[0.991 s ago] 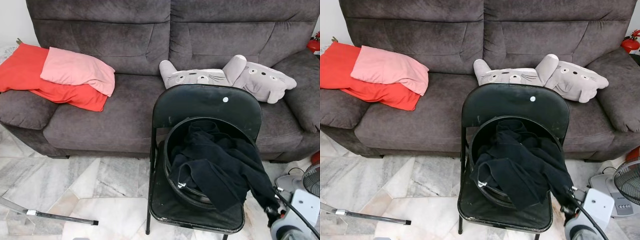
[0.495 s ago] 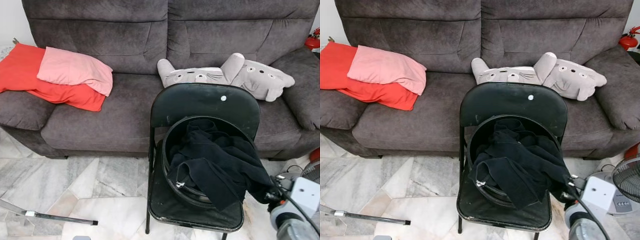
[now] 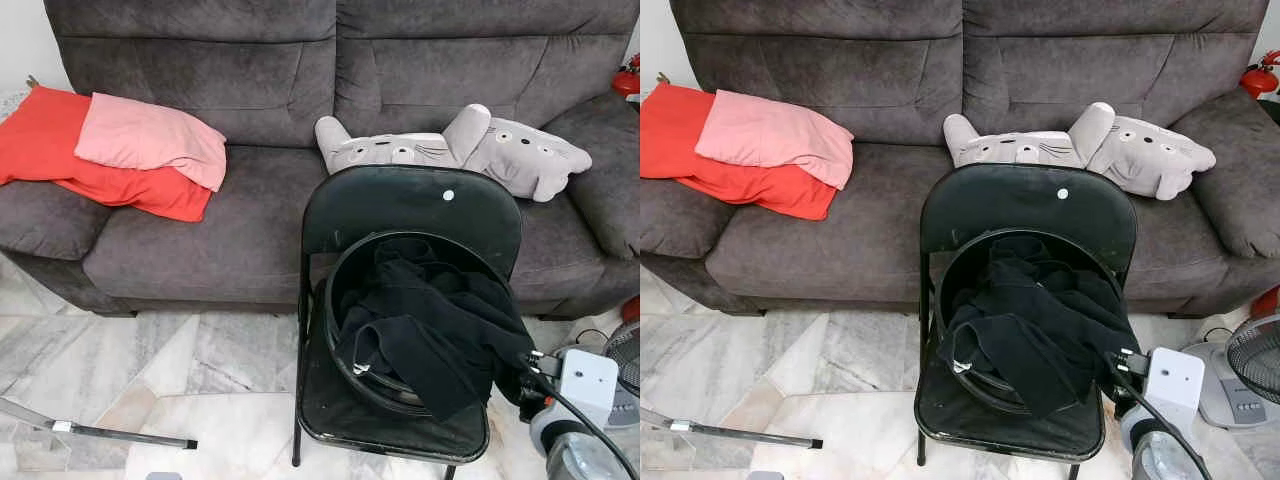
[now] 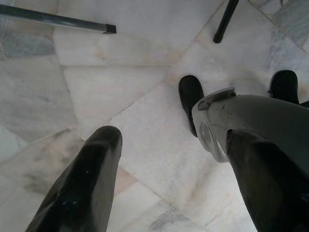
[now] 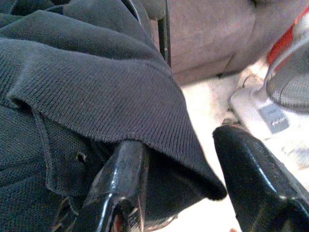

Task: Hang hanger

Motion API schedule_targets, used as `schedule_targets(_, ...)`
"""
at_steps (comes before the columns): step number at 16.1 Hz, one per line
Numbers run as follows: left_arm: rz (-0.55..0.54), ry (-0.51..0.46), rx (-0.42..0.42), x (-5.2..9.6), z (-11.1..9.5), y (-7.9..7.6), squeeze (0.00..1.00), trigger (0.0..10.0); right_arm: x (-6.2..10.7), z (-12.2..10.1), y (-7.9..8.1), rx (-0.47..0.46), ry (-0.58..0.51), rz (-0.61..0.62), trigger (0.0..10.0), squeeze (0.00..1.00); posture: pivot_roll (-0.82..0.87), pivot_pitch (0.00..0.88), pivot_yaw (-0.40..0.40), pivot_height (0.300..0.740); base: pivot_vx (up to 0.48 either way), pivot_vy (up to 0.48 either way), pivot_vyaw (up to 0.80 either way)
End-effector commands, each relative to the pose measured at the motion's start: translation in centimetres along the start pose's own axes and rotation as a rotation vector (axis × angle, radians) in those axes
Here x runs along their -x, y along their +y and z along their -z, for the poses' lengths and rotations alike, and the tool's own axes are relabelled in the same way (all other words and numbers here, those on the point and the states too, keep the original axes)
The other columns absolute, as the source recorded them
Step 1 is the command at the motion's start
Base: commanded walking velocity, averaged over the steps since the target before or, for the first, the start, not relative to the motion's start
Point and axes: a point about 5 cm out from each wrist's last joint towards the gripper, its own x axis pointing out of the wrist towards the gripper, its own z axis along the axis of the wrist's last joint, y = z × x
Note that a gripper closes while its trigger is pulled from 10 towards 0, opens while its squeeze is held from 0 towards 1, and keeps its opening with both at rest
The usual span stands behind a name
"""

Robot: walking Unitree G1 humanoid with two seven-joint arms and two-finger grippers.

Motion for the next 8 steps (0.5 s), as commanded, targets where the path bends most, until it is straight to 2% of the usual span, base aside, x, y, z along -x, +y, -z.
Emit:
schedule_targets(1, -0.001, 0.053, -0.016, 0.31, 1.31, 0.35, 0.00, 10.0, 0.05, 0.07, -0.45, 0.041, -0.026, 0.027, 10.0, 0.00, -0.23, 0.226, 0.023, 0.740, 0.000, 0.000, 0.00)
schedule_targets(3, 0.001, 0.052, -0.018, 0.31, 1.30, 0.32, 0.00, 10.0, 0.18, 0.13, -0.54, 0.054, -0.041, 0.031, 10.0, 0.00, -0.23, 0.227, 0.024, 0.740, 0.000, 0.000, 0.00)
schedule_targets(4, 0.003, 0.052, -0.020, 0.31, 1.31, 0.30, 0.00, 10.0, 0.24, 0.40, -0.56, 0.058, -0.033, 0.027, 2.5, 0.00, -0.23, 0.226, 0.025, 0.740, 0.000, 0.000, 0.00)
schedule_targets(5, 0.005, 0.052, -0.021, 0.30, 1.30, 0.28, 0.00, 10.0, 0.14, 0.61, -0.62, 0.082, -0.023, 0.024, 0.0, 0.00, -0.23, 0.226, 0.025, 0.740, 0.000, 0.000, 0.00)
schedule_targets(6, 0.006, 0.051, -0.022, 0.30, 1.28, 0.28, 0.00, 10.0, -0.02, 0.75, -0.68, 0.109, -0.012, 0.023, 1.6, 0.00, -0.22, 0.226, 0.025, 0.740, 0.000, 0.000, 0.00)
schedule_targets(7, 0.006, 0.051, -0.021, 0.30, 1.28, 0.26, 0.00, 10.0, -0.11, 0.78, -0.72, 0.122, -0.010, 0.023, 9.4, 0.00, -0.22, 0.225, 0.025, 0.740, 0.000, 0.000, 0.00)
schedule_targets(8, 0.007, 0.051, -0.021, 0.30, 1.29, 0.26, 0.00, 10.0, -0.36, 0.81, -0.75, 0.145, -0.013, 0.020, 10.0, 0.00, -0.22, 0.224, 0.025, 0.740, 0.000, 0.000, 0.00)
